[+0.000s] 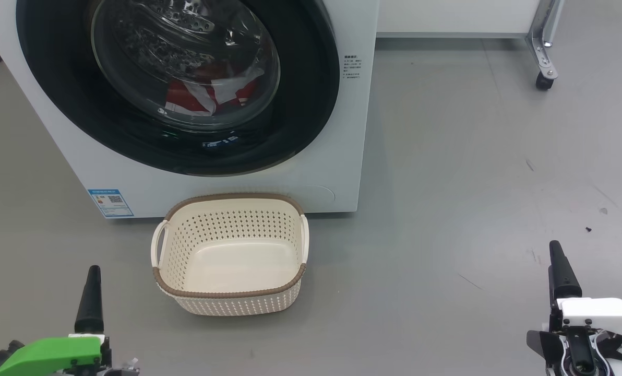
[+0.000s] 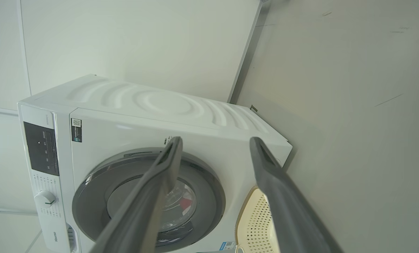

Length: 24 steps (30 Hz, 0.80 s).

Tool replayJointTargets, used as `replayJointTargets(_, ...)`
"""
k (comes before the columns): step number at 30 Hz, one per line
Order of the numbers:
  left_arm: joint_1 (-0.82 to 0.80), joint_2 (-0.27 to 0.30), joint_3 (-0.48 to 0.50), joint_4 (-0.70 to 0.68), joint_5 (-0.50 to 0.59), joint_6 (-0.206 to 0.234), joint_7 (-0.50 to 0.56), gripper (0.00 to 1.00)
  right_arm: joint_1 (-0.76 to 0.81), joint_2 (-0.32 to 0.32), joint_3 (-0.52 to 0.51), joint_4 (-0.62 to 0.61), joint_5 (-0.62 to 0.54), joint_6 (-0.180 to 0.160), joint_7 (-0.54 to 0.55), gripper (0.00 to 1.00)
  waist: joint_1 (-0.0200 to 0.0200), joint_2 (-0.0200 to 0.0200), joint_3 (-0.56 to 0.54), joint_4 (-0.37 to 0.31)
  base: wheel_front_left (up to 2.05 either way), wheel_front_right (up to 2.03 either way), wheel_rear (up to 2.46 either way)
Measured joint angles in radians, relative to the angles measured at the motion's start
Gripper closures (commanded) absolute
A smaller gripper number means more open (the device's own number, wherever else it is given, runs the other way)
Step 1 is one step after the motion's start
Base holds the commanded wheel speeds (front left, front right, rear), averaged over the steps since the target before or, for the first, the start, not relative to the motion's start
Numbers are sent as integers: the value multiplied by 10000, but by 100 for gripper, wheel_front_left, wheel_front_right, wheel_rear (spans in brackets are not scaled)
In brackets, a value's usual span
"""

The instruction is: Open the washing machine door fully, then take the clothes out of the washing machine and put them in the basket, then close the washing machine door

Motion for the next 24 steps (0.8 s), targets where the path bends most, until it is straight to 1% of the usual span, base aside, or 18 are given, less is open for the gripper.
replayJointTargets(8, -119, 8, -58, -380, 445, 0, -247, 0, -191, -27, 40, -309, -694, 0, -209, 0, 0, 0, -46, 10, 0, 0, 0)
replayJointTargets(14, -124, 15, -92, -654, 1072, -2, -456, 0, -221, -71, 52, -537, -1308, -2, -420, 0, 0, 0, -91, 22, 0, 0, 0)
replayJointTargets(22, -127, 23, -303, -993, 2303, -2, -761, 0, -360, -105, 303, -855, -2523, -21, -706, 0, 0, 0, -138, 50, 0, 0, 0)
replayJointTargets(24, -127, 23, -366, -1126, 2660, -2, -777, 0, -360, -107, 382, -911, -2811, -96, -780, 0, 0, 0, -149, 55, 0, 0, 0)
